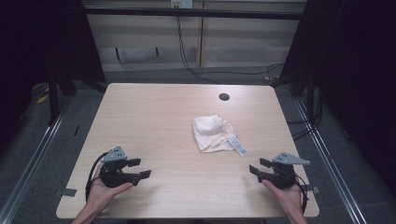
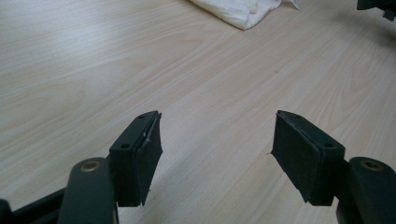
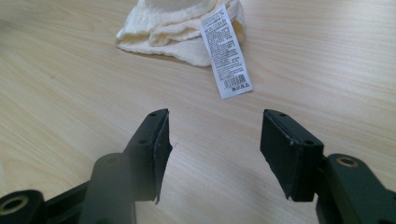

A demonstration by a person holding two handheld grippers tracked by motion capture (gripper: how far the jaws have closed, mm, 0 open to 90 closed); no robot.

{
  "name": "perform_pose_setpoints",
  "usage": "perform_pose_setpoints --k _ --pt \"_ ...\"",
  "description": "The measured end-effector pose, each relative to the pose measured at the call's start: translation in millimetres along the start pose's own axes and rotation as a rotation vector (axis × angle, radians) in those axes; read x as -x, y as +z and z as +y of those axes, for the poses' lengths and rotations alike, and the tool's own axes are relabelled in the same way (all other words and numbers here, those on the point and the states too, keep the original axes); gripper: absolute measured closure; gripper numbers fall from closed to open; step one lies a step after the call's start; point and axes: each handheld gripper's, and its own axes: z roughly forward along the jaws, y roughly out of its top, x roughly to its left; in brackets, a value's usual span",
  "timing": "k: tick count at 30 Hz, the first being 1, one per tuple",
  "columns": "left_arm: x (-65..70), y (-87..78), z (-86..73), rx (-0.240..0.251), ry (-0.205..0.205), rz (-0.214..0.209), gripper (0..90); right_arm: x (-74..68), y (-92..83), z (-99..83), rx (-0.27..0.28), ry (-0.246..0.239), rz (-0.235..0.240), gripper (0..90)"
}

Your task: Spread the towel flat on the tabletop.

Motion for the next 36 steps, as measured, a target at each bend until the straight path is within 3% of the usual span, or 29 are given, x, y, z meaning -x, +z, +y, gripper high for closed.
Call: perform_pose_setpoints --k 3,7,8,10,11,12,17,20,22,28,36 --pt "0.4 1.0 0.0 -0.004 0.011 0.007 31.6 -1.4 0.2 0.6 -0.015 -0.016 0.015 41.8" --pt "0.3 6.7 1.8 -0.008 0.0 0.006 30.4 -4.2 -2.6 2.5 0.004 -0.027 0.034 41.8" --pt "0.9 9.6 3.1 -0.013 -0.005 -0.002 30.2 -1.2 -5.4 5.0 0.021 0.011 0.092 41.4" --pt "3.8 11.6 7.0 -0.008 0.024 -0.012 30.1 0.0 -6.8 6.7 0.026 0.014 0.108 41.4" --pt "5.3 11.5 8.4 0.006 0.033 -0.016 30.0 -0.2 -7.9 8.4 0.029 0.005 0.092 41.8" --pt "5.8 11.1 8.9 0.01 0.046 -0.02 29.8 -0.2 -7.8 9.7 0.023 0.002 0.105 42.5" --pt "3.8 15.1 6.7 -0.013 0.021 -0.027 27.9 -4.1 -1.1 19.1 -0.036 -0.076 0.147 42.7" --pt "5.6 13.9 6.1 -0.023 0.028 -0.026 27.1 -4.0 -0.2 24.7 -0.023 -0.084 0.148 42.2" --pt "8.2 11.5 5.1 -0.019 0.021 -0.05 29.9 -5.0 1.6 33.3 -0.015 -0.089 0.152 40.9" --pt "7.0 12.2 5.9 -0.006 0.015 -0.051 31.6 -4.0 8.0 47.3 -0.009 -0.088 0.152 37.0" --pt "6.9 13.3 7.3 -0.01 -0.009 -0.073 36.2 0.6 26.4 69.8 -0.003 -0.098 0.172 39.7"
